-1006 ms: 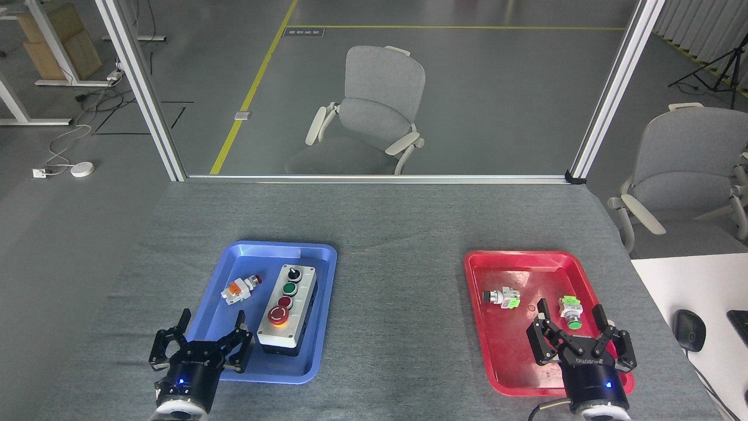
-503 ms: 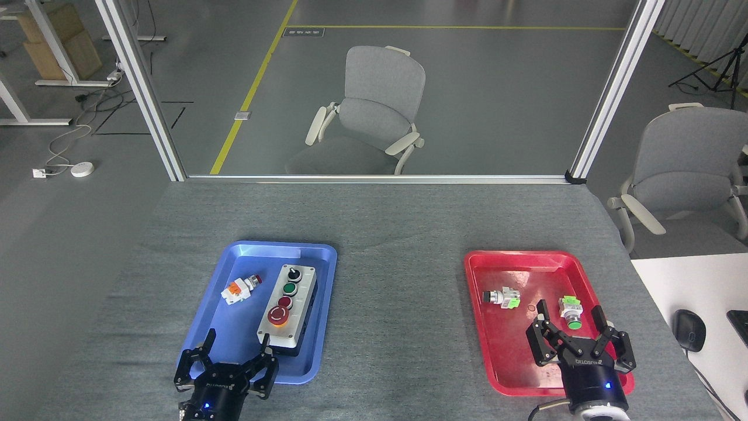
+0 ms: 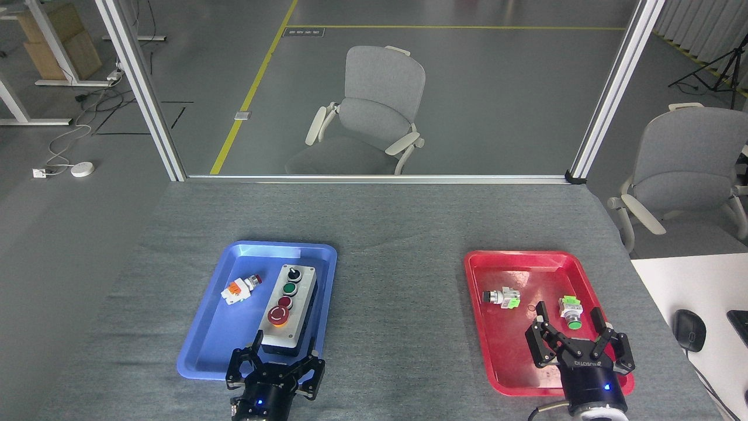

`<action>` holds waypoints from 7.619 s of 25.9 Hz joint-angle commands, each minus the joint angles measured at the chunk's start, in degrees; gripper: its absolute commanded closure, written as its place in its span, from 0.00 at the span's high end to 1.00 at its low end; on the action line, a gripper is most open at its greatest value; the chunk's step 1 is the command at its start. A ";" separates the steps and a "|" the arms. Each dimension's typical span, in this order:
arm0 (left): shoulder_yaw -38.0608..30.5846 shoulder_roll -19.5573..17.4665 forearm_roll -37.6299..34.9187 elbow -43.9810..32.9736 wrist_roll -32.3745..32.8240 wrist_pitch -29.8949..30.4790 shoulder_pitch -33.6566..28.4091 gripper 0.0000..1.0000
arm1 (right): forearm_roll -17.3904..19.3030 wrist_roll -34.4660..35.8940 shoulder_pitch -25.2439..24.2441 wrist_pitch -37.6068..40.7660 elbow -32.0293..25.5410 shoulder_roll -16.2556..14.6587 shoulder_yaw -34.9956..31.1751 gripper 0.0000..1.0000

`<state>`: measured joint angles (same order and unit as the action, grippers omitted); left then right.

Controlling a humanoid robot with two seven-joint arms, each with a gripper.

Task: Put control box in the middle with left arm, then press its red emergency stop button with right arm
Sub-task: 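Move the left gripper forward onto the grey control box, then close the left gripper around the grey control box, then lift the box with the left gripper and carry it between the trays, then lower the box onto the table and open the left gripper, then withdraw the left gripper back over the blue tray, then move the right gripper to the box and press the red button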

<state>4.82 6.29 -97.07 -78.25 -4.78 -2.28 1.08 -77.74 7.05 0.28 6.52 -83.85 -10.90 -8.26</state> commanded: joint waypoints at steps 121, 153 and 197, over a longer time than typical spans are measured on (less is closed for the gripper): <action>32.62 0.12 20.51 21.22 4.16 -8.09 20.89 0.96 | -1.89 0.07 -0.11 -2.04 2.81 0.97 2.28 0.98; -3.24 -16.22 24.64 -4.01 2.67 -1.50 8.67 0.98 | -1.89 -0.02 0.33 4.46 4.13 1.06 6.24 0.37; 2.91 -13.32 30.53 0.29 -2.87 -0.88 7.71 0.99 | -1.28 -6.70 13.17 -0.63 20.57 5.98 30.15 0.00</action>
<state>6.82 -8.08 -66.94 -79.60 -5.99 -3.11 9.24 -79.15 2.15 13.53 5.84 -64.52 -4.86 21.81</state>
